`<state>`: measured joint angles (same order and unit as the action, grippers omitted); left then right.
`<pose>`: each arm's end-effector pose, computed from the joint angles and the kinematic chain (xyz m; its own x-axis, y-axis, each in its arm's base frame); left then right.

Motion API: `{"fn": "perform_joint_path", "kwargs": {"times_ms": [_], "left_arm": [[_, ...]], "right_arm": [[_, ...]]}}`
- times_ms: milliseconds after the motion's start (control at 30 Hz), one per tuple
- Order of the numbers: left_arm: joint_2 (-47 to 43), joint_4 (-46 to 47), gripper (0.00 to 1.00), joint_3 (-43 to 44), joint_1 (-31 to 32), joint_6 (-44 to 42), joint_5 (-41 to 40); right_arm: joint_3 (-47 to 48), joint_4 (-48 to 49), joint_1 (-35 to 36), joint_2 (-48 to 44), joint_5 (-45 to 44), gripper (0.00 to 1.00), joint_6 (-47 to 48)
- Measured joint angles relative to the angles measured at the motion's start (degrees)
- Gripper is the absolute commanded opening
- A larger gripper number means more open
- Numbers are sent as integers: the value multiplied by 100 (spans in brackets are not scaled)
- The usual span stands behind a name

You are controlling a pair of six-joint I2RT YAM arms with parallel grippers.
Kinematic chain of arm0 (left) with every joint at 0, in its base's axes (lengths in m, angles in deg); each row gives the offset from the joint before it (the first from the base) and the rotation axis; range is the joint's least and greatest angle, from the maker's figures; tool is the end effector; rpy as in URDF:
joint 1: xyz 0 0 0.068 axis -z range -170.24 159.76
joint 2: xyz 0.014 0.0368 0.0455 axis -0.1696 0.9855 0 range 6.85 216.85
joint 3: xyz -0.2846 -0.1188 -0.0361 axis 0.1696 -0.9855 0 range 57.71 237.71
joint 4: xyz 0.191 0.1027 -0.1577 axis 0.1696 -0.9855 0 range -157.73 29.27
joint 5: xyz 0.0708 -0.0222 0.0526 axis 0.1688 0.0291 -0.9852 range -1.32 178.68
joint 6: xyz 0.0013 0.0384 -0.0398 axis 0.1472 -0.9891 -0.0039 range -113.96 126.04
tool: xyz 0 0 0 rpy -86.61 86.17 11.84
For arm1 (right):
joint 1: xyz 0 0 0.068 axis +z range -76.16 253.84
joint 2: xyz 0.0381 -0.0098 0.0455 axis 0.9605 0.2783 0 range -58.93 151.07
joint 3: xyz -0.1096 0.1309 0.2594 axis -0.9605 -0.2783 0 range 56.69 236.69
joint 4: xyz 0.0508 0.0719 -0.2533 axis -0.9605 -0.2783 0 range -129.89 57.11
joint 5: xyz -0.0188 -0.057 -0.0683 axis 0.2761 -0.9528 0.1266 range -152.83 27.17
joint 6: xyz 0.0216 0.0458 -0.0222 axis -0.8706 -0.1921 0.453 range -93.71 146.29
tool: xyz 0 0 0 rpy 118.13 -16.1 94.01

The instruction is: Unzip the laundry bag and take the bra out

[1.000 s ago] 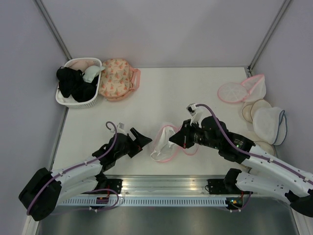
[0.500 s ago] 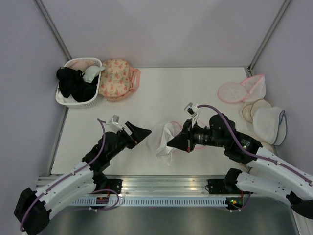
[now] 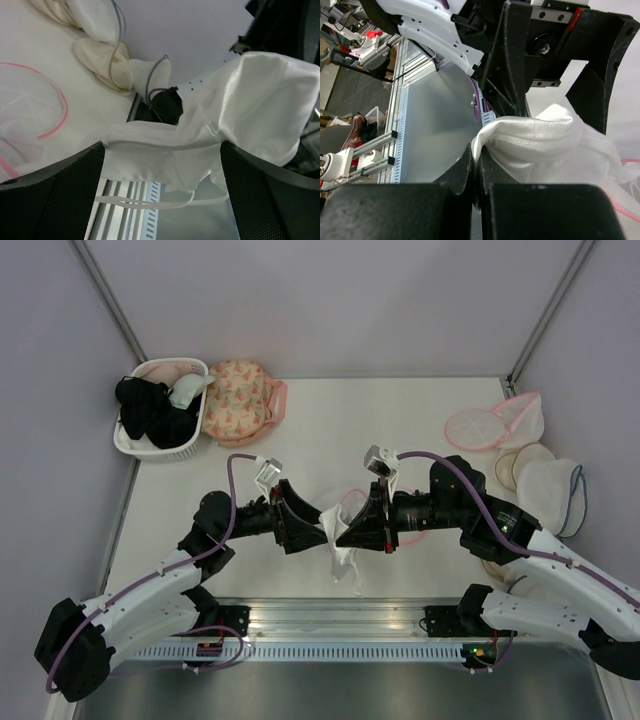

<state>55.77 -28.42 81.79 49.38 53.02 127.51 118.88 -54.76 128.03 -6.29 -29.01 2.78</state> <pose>0.1218 -0.1314 0.3036 -0.6451 -0.2054 -0.7360 0.7388 0.0784 -0.6694 0.0872 0.1565 0.4327 -0.5101 -0.1407 -0.8486 -0.8598 0.1104 0.4985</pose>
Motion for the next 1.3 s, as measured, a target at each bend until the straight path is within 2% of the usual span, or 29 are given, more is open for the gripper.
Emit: {"fn": "perform_joint_path", "kwargs": {"times_ms": [133,300,500,633,700,833,867,933,967,1000,1033,1167,1233,1267,1300], "left_arm": [[212,505,100,20,0,-59,894],[514,1808,100,7,0,282,1644],[660,2640,96,-11,0,511,1873],[841,2514,87,48,0,472,1825],[887,2131,81,192,2,356,1725],[870,1532,60,470,4,15,1410],[866,1427,50,516,7,-61,1342],[852,1279,39,564,7,-186,1228],[855,1228,28,577,11,-234,1215],[855,1167,20,590,11,-264,1215],[857,1130,3,605,15,-308,1217],[850,949,2,662,28,-422,1187],[811,568,2,741,31,-570,999],[780,317,2,811,28,-686,828],[739,-61,2,927,35,-817,573]], "right_arm": [[0,-13,0,37,114,0,20],[0,-11,0,59,155,1,24],[0,24,0,70,330,0,2],[-44,157,0,68,566,0,-50],[-76,179,0,70,682,0,-72],[-131,264,0,81,984,0,-116],[-157,323,0,83,1060,0,-133],[-199,378,0,87,1156,0,-144],[-212,400,-4,96,1182,0,-151],[-216,413,-4,107,1187,0,-153],[-216,411,-7,120,1193,0,-153],[-216,304,-9,175,1119,1,-83],[-203,146,-9,188,940,3,0],[-195,44,-11,192,817,15,50],[-164,-81,-9,199,632,32,109]]}}
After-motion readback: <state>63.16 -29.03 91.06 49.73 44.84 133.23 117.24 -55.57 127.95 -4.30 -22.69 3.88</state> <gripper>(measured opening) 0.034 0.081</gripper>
